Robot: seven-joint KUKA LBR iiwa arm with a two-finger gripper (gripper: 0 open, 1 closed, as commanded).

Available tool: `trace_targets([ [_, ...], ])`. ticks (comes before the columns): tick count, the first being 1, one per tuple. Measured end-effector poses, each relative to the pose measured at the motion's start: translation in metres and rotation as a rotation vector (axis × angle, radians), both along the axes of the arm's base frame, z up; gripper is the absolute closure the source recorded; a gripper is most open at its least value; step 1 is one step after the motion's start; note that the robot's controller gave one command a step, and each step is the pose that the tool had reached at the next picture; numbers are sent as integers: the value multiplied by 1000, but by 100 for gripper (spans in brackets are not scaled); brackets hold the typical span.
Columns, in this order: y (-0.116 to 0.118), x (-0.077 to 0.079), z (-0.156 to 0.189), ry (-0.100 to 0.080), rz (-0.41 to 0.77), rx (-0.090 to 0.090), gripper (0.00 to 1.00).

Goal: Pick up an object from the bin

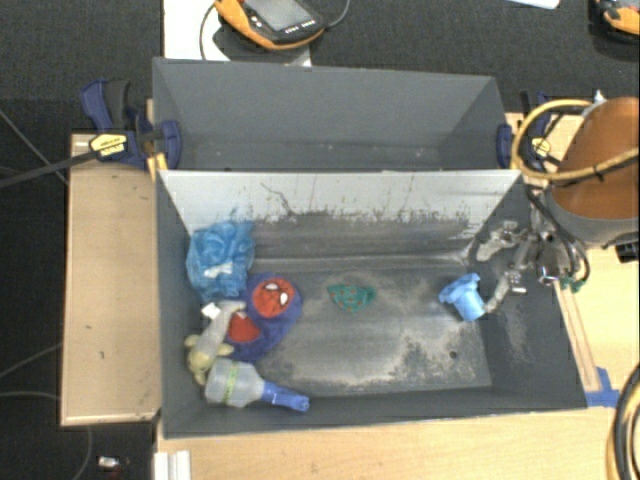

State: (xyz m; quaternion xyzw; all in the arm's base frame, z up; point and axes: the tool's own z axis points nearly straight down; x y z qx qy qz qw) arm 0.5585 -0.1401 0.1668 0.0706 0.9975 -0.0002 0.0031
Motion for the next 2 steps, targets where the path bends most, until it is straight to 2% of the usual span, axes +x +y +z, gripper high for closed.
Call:
trace_targets([
  [1,4,6,-44,-2,151,-2,0],
  [2,-4,-15,-94,-7,398,-5,100],
])
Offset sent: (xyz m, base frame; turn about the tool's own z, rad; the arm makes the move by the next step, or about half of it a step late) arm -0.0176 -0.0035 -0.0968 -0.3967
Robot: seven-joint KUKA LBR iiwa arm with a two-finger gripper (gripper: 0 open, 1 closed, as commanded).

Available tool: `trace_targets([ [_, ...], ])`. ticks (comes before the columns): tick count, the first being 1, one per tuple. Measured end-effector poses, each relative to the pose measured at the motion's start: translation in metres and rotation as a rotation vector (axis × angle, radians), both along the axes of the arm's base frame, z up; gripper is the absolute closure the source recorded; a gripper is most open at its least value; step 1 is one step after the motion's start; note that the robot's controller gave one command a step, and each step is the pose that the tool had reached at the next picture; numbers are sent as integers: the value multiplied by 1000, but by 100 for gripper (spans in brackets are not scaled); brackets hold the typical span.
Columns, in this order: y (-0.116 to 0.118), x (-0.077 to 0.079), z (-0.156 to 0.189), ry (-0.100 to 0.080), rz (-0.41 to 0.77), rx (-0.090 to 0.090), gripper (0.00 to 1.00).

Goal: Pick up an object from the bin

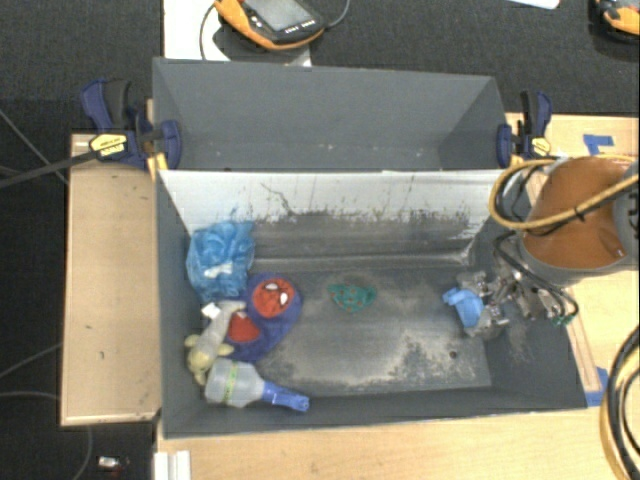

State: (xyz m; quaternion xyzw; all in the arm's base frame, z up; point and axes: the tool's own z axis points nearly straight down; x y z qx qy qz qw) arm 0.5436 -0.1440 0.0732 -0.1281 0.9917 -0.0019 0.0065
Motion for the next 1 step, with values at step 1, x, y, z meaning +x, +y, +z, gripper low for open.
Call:
trace_targets([
  [1,0,0,0,0,1,0,100],
])
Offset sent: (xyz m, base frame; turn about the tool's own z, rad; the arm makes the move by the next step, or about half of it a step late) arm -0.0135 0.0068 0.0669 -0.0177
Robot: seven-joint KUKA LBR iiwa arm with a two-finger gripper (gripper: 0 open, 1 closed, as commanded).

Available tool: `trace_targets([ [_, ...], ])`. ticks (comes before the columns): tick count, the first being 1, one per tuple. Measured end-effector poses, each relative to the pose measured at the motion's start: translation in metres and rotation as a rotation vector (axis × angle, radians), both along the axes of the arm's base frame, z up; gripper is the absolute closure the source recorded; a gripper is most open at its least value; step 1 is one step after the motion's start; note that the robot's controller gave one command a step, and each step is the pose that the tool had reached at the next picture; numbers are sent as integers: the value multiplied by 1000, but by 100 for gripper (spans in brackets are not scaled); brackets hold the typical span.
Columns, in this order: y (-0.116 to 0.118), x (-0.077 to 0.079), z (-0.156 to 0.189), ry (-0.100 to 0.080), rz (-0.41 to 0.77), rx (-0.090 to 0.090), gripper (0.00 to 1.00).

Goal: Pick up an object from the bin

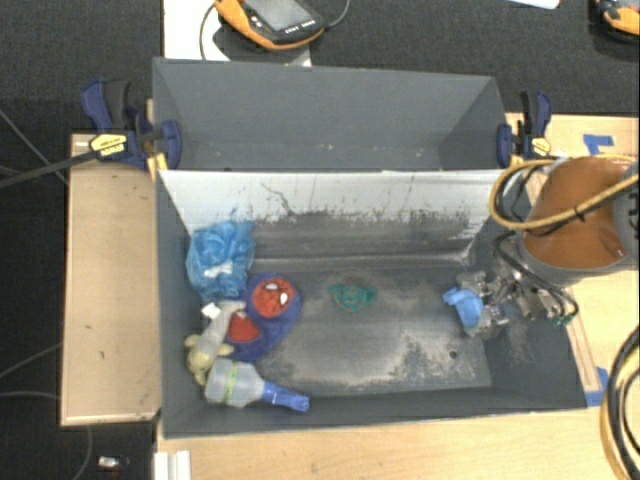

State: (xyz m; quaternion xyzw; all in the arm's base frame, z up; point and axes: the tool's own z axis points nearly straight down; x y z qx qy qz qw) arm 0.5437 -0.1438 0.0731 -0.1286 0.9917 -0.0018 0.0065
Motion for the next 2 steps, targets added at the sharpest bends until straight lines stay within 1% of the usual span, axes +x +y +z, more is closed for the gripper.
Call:
trace_targets([
  [1,7,-13,61,2,12,1,100],
  [2,-3,-5,132,7,-13,3,100],
])
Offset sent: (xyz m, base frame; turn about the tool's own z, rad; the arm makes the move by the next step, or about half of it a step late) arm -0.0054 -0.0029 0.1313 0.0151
